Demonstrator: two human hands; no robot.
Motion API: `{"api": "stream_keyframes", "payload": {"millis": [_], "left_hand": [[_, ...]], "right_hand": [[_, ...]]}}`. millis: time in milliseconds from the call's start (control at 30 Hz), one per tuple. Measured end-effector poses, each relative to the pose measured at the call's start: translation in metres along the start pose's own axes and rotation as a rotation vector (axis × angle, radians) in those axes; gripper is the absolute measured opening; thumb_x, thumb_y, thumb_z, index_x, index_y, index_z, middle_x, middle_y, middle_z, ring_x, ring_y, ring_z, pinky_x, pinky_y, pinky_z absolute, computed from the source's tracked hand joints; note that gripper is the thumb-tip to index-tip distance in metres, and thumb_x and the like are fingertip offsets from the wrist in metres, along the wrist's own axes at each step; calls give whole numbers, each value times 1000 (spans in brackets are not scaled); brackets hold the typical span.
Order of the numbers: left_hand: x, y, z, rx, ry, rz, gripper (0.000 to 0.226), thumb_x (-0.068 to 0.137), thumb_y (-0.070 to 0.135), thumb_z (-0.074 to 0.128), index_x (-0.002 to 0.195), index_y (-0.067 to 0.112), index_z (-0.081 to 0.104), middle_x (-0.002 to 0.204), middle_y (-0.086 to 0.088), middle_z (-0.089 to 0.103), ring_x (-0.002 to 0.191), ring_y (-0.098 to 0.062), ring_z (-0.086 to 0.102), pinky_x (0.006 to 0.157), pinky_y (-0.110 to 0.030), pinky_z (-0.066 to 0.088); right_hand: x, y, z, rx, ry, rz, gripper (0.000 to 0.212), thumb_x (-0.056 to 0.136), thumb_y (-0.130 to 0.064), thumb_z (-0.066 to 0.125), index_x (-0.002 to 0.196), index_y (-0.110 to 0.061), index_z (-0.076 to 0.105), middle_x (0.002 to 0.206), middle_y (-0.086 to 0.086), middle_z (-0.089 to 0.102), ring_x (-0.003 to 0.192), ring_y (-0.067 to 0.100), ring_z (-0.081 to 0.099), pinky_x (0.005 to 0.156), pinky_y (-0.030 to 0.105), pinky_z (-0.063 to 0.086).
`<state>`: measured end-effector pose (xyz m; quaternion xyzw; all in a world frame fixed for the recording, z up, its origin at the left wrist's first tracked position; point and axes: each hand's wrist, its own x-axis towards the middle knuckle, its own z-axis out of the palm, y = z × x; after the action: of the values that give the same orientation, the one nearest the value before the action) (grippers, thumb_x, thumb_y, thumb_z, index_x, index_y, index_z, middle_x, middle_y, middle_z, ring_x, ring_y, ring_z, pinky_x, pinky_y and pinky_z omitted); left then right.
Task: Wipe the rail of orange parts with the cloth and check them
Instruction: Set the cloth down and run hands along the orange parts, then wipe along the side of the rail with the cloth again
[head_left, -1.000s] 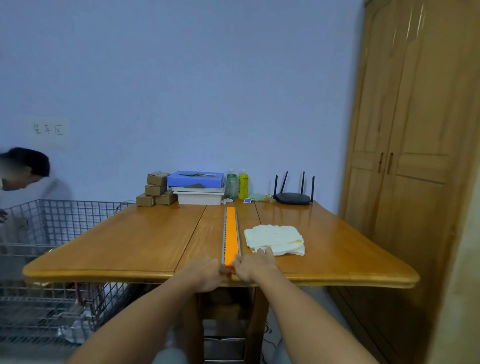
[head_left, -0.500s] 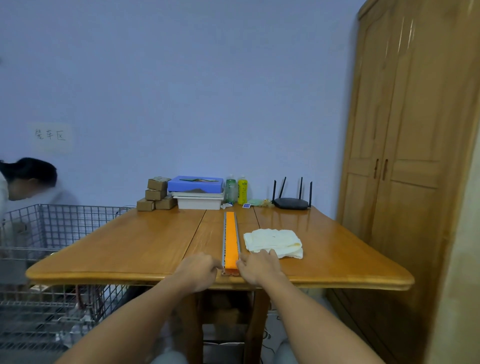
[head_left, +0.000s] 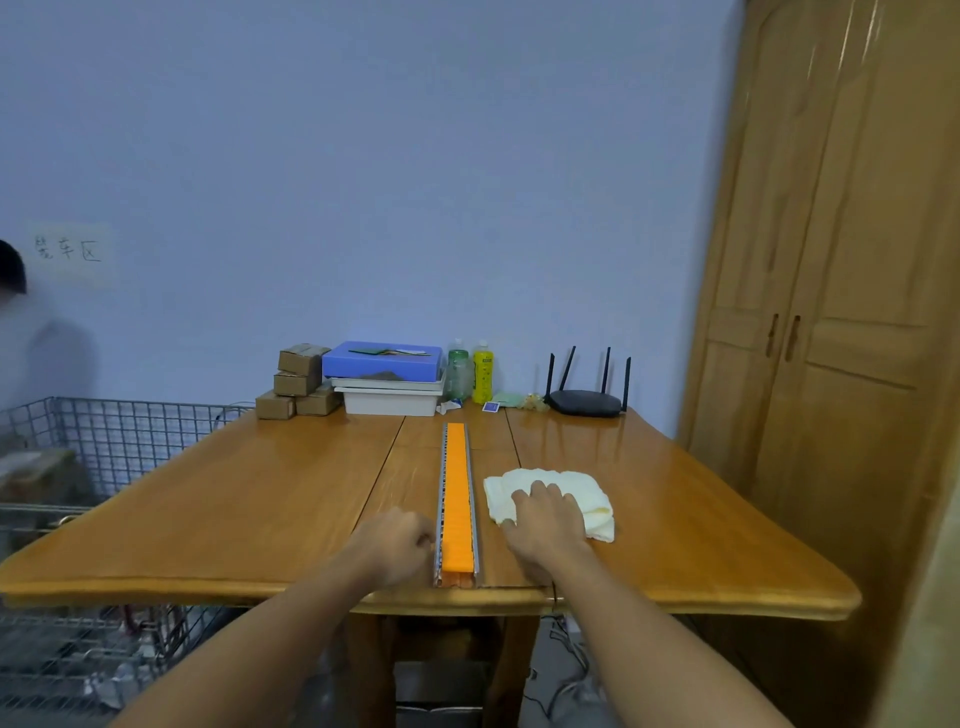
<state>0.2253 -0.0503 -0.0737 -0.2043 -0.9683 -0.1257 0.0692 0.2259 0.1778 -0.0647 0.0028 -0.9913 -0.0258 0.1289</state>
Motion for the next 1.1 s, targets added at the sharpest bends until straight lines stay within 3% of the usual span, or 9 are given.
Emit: {"api": "stream_keyframes", "payload": {"millis": [367,467,633,833,967,1100], "left_hand": [[63,-27,4,-86,-43,-33,23,98,26,50,95,22,73,85,5,70,79,-11,66,75,-34,60],[77,-28,5,-74,-22,-6,24,98,22,49,94,18,72,83,3,69,77,-15,65,69,-34,55],[96,-30,3,-66,22,20,21,101,19,49,94,21,69,74,12,56,66,-5,53,57,-19,38],[116,-41,9,-89,16,-9,21,102,21,50,99,20,70,83,6,65,73,-8,60,61,-24,47],[126,-49,17,-110,0,-38,19,102,22,51,102,21,70,91,0,71,81,-14,66,75,-34,59],[133,-54,23,-119,1,-42,18,103,21,51,106,20,69,93,0,71,79,-13,65,73,-31,57]], "right_hand": [[53,22,30,4,-113,69,86,80,-78,43,151,-32,29,155,7,34,140,35,31,114,60,19],[64,29,36,-21,-132,70,89,78,-82,42,152,-35,28,155,7,36,139,36,33,113,64,18],[81,36,50,-61,-157,66,90,79,-85,32,155,-39,22,160,8,28,143,38,27,113,67,10],[93,40,65,-85,-122,67,75,91,-77,26,155,-37,25,151,7,38,130,33,41,102,53,34],[106,44,68,-119,-68,40,66,95,-71,28,150,-36,33,144,7,44,124,31,46,96,48,39],[116,46,72,-104,-49,24,57,98,-65,32,145,-34,41,138,6,52,120,28,51,91,44,42]]}}
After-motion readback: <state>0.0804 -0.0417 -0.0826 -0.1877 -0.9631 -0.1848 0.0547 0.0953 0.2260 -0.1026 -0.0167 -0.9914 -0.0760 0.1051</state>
